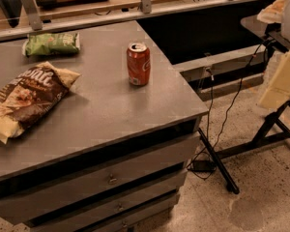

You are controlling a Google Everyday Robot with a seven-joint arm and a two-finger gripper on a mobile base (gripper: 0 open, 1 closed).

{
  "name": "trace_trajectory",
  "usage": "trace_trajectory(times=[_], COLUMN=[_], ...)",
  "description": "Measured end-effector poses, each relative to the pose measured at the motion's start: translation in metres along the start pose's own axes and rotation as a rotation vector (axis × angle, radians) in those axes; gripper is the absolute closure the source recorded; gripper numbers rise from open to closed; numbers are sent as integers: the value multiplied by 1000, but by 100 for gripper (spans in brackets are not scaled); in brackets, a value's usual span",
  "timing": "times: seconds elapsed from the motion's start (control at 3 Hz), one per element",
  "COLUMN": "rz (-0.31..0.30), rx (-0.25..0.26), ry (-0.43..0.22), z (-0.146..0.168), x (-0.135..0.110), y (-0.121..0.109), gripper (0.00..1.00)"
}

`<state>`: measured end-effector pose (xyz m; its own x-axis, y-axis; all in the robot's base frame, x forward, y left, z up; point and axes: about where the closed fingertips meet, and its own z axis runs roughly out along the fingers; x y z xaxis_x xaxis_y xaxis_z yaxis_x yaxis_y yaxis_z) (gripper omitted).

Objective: Move green jalapeno chip bag near coke can

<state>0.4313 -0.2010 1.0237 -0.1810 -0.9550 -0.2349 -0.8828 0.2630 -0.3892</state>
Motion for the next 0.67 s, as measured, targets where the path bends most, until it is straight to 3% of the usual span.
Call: trace_trajectory(times=[0.33,0.67], rz=[0,20], rx=[0,10], ry=[0,-144], z=[0,11], x=[0,-32], y=[0,-28], gripper=[0,0])
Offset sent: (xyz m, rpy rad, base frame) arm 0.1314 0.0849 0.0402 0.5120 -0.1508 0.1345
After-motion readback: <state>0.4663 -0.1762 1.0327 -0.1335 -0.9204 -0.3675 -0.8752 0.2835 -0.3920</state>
